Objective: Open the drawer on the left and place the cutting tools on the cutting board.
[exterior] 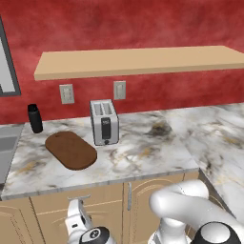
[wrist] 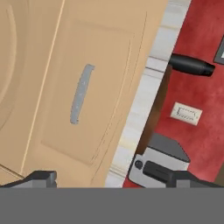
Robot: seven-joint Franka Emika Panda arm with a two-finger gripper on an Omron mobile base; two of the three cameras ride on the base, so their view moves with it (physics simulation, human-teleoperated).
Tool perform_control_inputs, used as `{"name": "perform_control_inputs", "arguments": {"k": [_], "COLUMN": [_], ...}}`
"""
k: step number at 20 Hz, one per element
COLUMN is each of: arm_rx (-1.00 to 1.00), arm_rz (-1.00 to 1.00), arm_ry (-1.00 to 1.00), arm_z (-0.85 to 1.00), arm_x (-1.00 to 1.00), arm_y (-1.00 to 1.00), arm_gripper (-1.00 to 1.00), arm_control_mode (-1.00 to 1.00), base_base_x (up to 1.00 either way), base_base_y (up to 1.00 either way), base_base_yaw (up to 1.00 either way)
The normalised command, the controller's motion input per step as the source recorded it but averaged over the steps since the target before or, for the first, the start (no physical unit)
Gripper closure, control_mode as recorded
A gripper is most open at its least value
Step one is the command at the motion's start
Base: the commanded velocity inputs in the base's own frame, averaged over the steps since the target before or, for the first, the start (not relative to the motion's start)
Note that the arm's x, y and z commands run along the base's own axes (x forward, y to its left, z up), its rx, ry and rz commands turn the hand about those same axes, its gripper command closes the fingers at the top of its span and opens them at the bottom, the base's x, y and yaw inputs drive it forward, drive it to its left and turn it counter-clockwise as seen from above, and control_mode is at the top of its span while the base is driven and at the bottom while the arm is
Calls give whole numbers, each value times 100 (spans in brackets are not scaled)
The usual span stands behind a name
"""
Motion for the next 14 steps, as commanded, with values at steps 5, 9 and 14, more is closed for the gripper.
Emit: {"name": "perform_control_inputs", "arguments": {"k": [5, 9, 14], "arm_rx": [0, 0, 0], "arm_rz": [0, 0, 0], "arm_ry": [-9, -9, -10], "arm_z": [-14, -14, -32], "arm_x": [39, 42, 22], "arm_y": [0, 0, 0], "arm_gripper": [-100, -100, -100], "arm_control_mode": [-100, -100, -100], "base_base_x": [0, 0, 0], "base_base_y": [0, 0, 0], "base_base_yaw": [0, 0, 0]}}
